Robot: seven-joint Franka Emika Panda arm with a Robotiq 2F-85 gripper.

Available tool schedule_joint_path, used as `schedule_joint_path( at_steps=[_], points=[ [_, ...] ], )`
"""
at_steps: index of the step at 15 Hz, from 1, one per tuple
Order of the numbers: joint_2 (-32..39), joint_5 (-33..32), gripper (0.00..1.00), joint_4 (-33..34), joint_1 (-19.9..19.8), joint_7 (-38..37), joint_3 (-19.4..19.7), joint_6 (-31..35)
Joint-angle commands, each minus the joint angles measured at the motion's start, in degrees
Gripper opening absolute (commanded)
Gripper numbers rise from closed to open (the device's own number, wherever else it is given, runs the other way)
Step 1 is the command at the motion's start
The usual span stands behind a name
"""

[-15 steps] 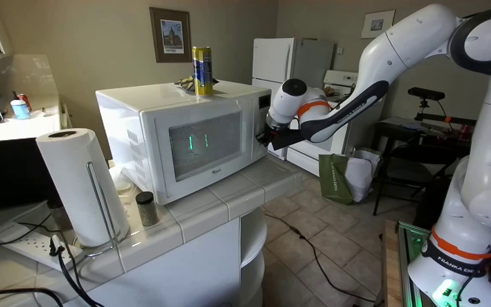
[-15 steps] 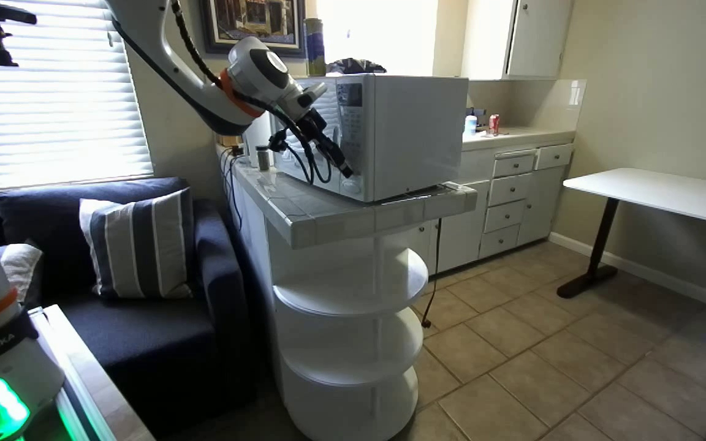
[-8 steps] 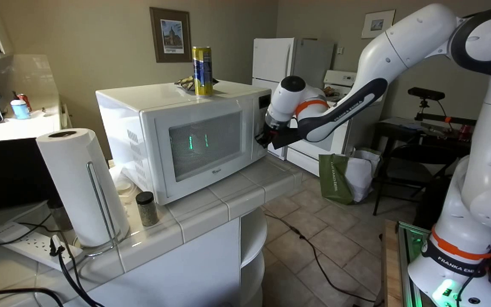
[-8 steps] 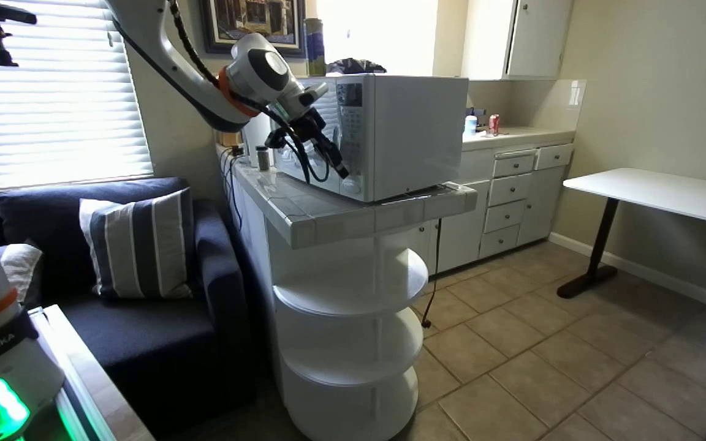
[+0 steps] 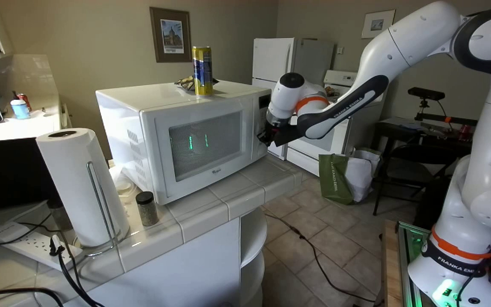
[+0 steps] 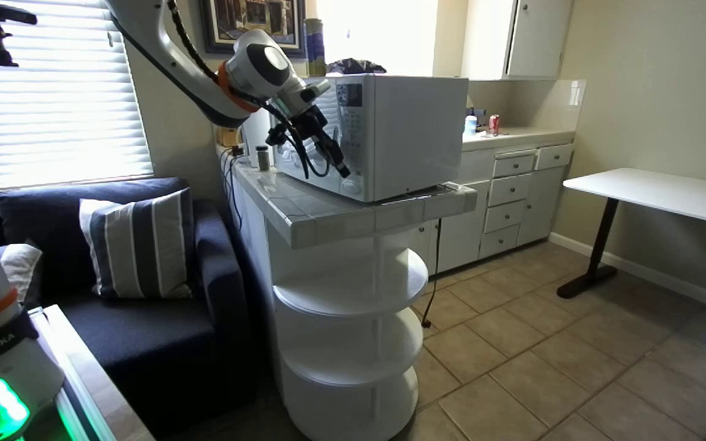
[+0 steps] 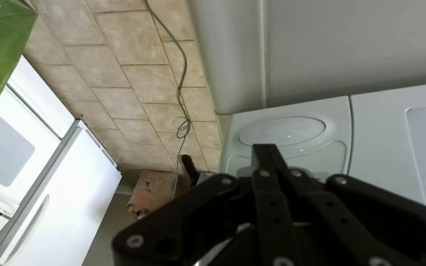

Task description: Press some button on the microwave

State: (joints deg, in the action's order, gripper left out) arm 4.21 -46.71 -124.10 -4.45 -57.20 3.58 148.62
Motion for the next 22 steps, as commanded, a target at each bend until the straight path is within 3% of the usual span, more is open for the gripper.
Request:
schedule_joint_path(
  at_steps=[1,22],
  points=[
    [0.4,0.4,0.0,0.68,0.7,0.08,0.78,-0.13],
    [2.54,1.02,0.0,2.13,1.1,-0.07,1.04,0.53]
  ],
)
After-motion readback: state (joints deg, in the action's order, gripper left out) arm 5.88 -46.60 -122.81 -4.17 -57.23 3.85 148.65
